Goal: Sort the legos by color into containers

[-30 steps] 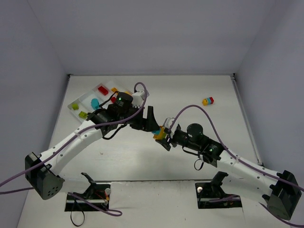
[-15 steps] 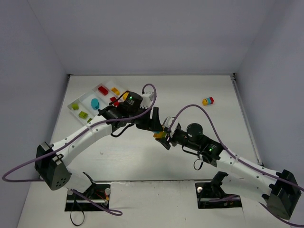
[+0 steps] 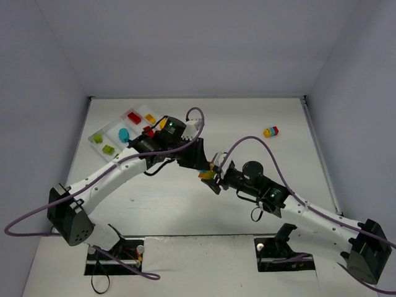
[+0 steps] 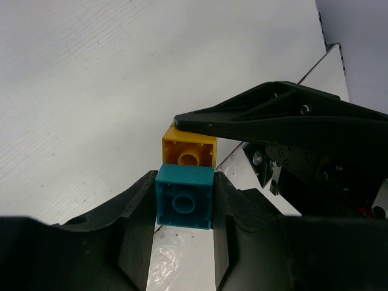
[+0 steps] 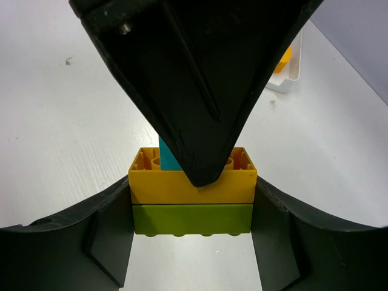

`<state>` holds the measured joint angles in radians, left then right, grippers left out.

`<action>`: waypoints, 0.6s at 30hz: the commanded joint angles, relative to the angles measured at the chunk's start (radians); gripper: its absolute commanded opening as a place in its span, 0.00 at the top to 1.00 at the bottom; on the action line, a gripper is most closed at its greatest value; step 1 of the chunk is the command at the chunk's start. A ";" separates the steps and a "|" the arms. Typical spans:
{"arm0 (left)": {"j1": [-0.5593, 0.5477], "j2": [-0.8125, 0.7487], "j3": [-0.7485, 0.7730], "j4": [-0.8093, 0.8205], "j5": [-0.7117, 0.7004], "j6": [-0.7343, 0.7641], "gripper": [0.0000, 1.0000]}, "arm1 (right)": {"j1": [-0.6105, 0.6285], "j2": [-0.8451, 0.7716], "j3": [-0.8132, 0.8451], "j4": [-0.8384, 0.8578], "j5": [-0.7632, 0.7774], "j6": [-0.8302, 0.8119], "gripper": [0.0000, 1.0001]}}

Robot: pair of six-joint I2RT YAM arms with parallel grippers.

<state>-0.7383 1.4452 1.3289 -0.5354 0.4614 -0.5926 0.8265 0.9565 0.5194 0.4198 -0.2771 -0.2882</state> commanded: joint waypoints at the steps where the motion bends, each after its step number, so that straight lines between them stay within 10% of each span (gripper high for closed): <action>1: 0.062 -0.042 0.075 -0.017 0.061 0.040 0.94 | 0.005 -0.001 0.005 0.077 0.024 -0.003 0.99; 10: 0.341 -0.097 0.095 -0.070 0.184 0.089 0.94 | 0.005 0.010 0.007 0.080 0.044 0.003 0.99; 18: 0.526 0.064 0.167 -0.052 -0.174 0.105 0.93 | 0.005 0.010 0.010 0.083 0.065 0.014 0.99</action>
<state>-0.2356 1.4498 1.4395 -0.6174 0.4713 -0.5072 0.8322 0.9634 0.5144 0.4370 -0.2356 -0.2859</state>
